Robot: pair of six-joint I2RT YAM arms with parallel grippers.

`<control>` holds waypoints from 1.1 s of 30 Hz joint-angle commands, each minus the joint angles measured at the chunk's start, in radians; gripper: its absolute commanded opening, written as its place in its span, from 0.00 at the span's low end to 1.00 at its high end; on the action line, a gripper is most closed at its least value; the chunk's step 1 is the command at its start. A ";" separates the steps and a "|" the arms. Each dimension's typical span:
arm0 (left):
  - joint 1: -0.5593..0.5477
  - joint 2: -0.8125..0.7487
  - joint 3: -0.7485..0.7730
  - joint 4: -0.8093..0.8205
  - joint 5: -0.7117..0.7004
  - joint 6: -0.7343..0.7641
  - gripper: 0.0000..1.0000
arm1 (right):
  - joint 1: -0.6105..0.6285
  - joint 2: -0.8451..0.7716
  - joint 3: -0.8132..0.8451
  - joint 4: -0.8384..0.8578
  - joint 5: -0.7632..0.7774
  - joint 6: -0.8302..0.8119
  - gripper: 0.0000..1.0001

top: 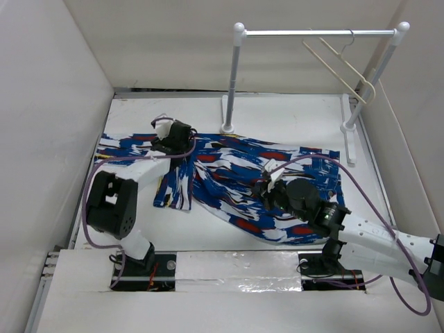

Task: Place the trousers on the hanger
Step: Flatten out the trousers at the center of the board.

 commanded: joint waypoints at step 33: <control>-0.573 -0.258 -0.364 -0.485 -0.219 -0.523 0.36 | -0.006 -0.157 -0.022 -0.053 0.051 0.023 0.00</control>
